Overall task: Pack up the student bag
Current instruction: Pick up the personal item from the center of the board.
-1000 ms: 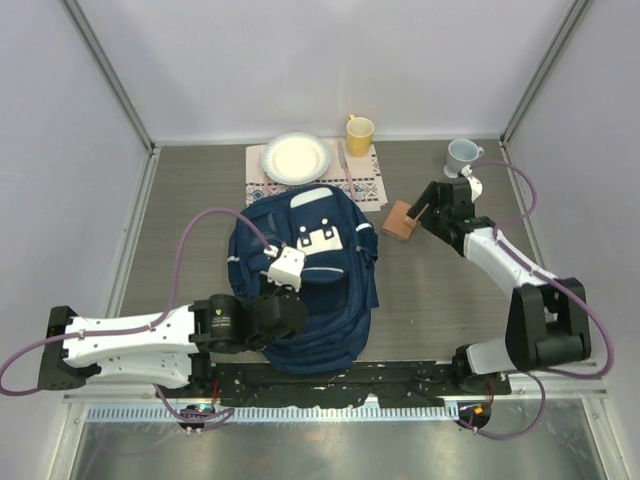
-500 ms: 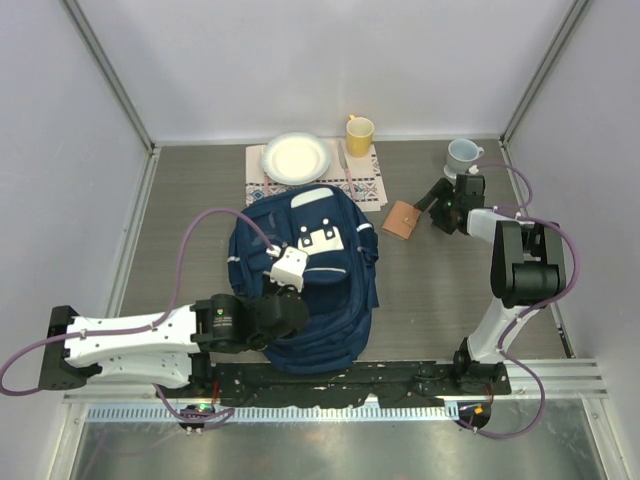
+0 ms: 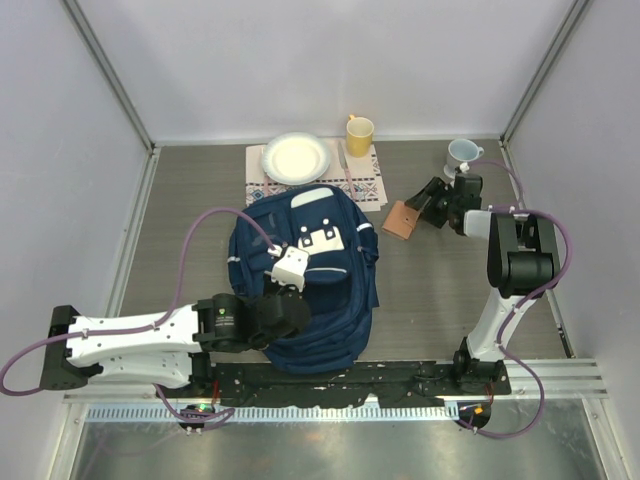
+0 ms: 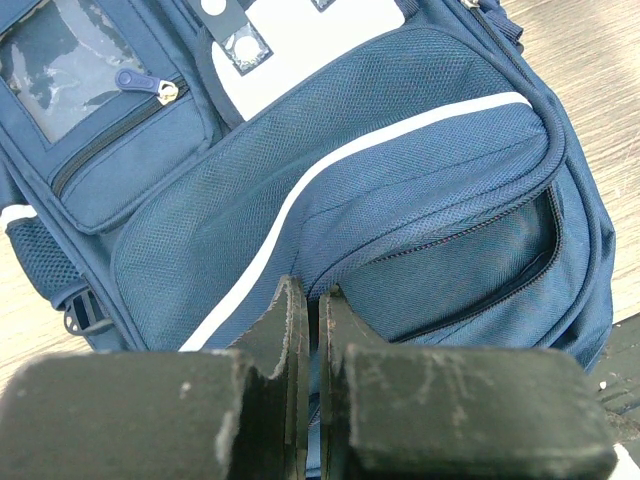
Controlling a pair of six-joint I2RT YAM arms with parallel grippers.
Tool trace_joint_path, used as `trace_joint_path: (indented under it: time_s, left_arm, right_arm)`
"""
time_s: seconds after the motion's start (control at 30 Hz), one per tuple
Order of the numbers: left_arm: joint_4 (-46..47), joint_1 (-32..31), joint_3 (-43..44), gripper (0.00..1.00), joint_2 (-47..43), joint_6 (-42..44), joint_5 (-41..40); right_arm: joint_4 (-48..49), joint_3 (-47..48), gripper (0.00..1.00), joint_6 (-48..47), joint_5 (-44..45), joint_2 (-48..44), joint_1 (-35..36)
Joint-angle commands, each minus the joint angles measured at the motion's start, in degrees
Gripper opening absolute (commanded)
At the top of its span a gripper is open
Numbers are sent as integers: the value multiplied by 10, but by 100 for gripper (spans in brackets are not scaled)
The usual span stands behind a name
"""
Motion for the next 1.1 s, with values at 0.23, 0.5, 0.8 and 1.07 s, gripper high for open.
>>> trace_joint_path:
  time_s: [0.23, 0.5, 0.8, 1.07]
  left_arm:
    - [63, 9, 15, 0, 2, -15, -14]
    - [57, 9, 13, 0, 2, -25, -13]
    - [55, 9, 17, 0, 7, -23, -14]
    - [48, 10, 14, 0, -5, -24, -23]
  right_arm:
    - [11, -30, 41, -9, -37, 22, 3]
    - [6, -18, 1, -4, -42, 30, 3]
    - [21, -88, 1, -4, -46, -90, 3]
    - [-49, -134, 1, -6, -3, -253, 3]
